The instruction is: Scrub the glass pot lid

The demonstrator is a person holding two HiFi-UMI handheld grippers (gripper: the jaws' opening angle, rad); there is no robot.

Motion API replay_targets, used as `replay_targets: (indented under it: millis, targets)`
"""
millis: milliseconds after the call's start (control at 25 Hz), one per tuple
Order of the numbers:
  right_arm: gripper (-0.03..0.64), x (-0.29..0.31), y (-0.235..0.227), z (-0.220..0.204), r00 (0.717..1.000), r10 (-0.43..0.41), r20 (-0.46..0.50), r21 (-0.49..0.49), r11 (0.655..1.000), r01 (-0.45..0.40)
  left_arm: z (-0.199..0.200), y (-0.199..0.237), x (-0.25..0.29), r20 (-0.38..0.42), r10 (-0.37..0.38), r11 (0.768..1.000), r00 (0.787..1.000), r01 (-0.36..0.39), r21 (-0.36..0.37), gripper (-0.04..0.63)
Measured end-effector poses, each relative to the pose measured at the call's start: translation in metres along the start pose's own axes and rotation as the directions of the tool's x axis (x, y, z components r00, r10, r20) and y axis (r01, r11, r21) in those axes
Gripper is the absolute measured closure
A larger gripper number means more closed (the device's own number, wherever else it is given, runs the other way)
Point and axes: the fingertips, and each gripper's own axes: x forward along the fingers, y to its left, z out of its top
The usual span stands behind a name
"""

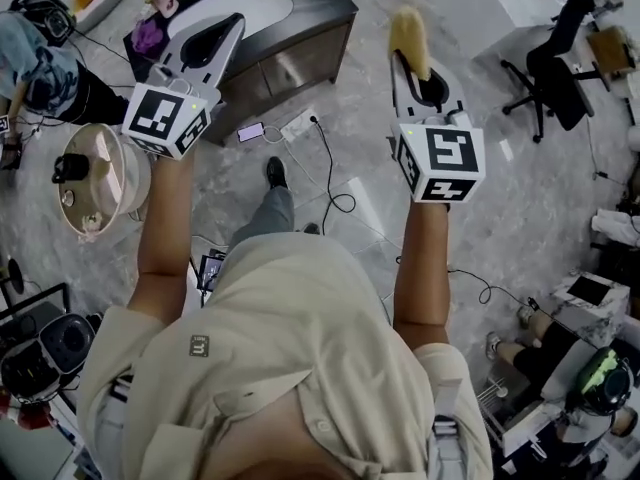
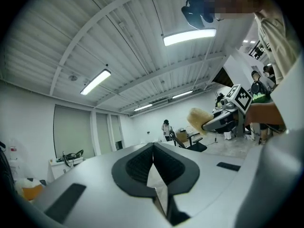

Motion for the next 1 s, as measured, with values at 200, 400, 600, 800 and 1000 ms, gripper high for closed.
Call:
replay_targets:
  millis: [200,400,600,800,1000]
  targets:
    - [0.568,0.049,-0.024,0.009,0.998,-0.053,-0.017,-0.003,0.999,0.053,-0.011,0.043,0.047,0.026,-0.04,0.999,0.999,0.041,-0.007,0.58]
    - [0.568,0.099,-0.035,0.02,0.996,-0.08,-0.036,-0.011,0.997,0.08,-0.017,0.096,0.082,0.045,-0.052,0.999,0.998,0.052,-0.004,0.58]
    - [0.568,0.146,-0.038,0.03,0.992,-0.101,-0.07,-0.04,0.994,0.099,-0.027,0.145,0.106,0.075,-0.058,0.998,0.996,0.06,-0.015,0.58]
    - [0.568,0.186,-0.034,0.051,0.991,-0.106,-0.083,-0.088,0.991,0.099,-0.036,0.187,0.117,0.116,-0.046,0.998,0.992,0.052,-0.046,0.58]
    - [0.568,0.222,-0.023,0.061,0.992,-0.086,-0.092,-0.124,0.989,0.074,-0.055,0.22,0.113,0.123,-0.014,0.996,0.992,0.025,-0.086,0.58]
